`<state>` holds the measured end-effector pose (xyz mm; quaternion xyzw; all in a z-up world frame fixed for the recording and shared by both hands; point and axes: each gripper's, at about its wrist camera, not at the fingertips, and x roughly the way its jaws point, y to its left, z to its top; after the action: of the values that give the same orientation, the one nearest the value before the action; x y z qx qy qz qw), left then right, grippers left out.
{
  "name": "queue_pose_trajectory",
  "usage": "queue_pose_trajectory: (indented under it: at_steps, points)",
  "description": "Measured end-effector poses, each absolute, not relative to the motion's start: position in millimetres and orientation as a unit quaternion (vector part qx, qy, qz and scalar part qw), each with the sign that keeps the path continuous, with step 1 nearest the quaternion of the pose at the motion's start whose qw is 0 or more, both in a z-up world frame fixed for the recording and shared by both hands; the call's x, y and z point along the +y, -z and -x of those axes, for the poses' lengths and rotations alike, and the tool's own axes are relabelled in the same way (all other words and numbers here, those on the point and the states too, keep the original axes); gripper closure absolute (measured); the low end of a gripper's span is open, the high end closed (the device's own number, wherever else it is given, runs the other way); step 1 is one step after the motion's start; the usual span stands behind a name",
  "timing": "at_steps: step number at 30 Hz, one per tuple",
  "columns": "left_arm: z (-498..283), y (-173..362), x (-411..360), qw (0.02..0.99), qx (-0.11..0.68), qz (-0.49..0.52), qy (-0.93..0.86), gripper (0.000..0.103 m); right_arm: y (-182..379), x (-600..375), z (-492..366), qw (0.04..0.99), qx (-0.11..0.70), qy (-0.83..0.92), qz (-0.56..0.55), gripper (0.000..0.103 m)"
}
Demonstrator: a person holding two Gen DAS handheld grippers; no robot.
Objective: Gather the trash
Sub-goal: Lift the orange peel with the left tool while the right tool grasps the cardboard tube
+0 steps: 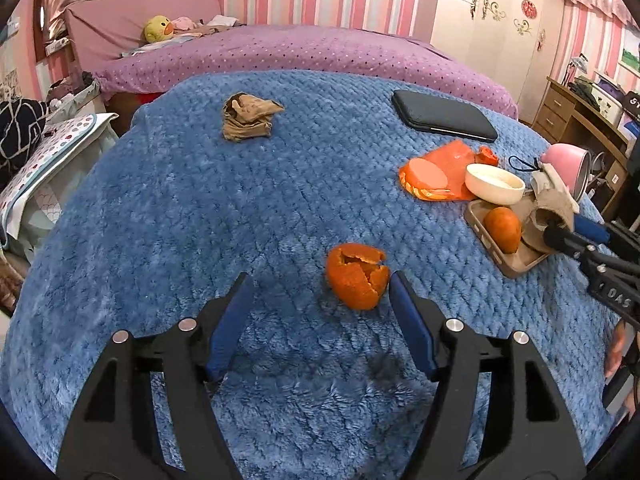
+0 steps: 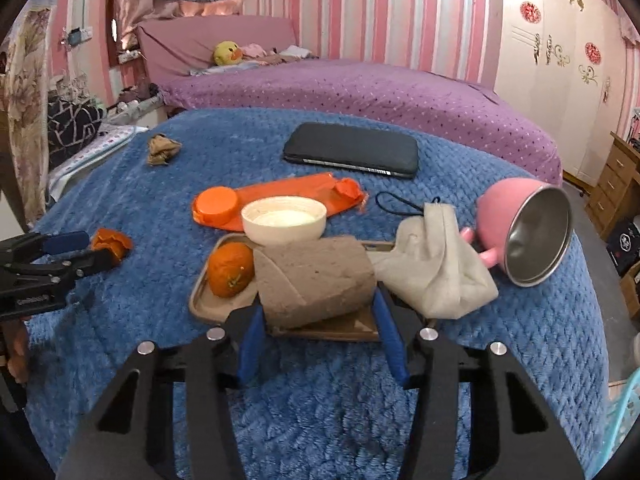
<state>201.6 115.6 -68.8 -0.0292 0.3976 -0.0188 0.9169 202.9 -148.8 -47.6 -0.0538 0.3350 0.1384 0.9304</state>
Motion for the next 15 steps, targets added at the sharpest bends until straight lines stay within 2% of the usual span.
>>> queue_pose_trajectory:
  at_steps: [11,12,15]
  points:
    - [-190,66,102,0.923,0.385,0.003,0.023,0.035,23,-188,-170,0.947,0.299,-0.112,0.039,0.053]
    - [-190,66,100,0.922,0.386,0.002,0.024,0.036,22,-194,-167,0.948,0.298,-0.106,0.039,0.053]
    - [-191,70,91,0.919,0.393,-0.005,0.036,0.053,21,-211,-159,0.949,0.298,-0.091,0.037,0.053]
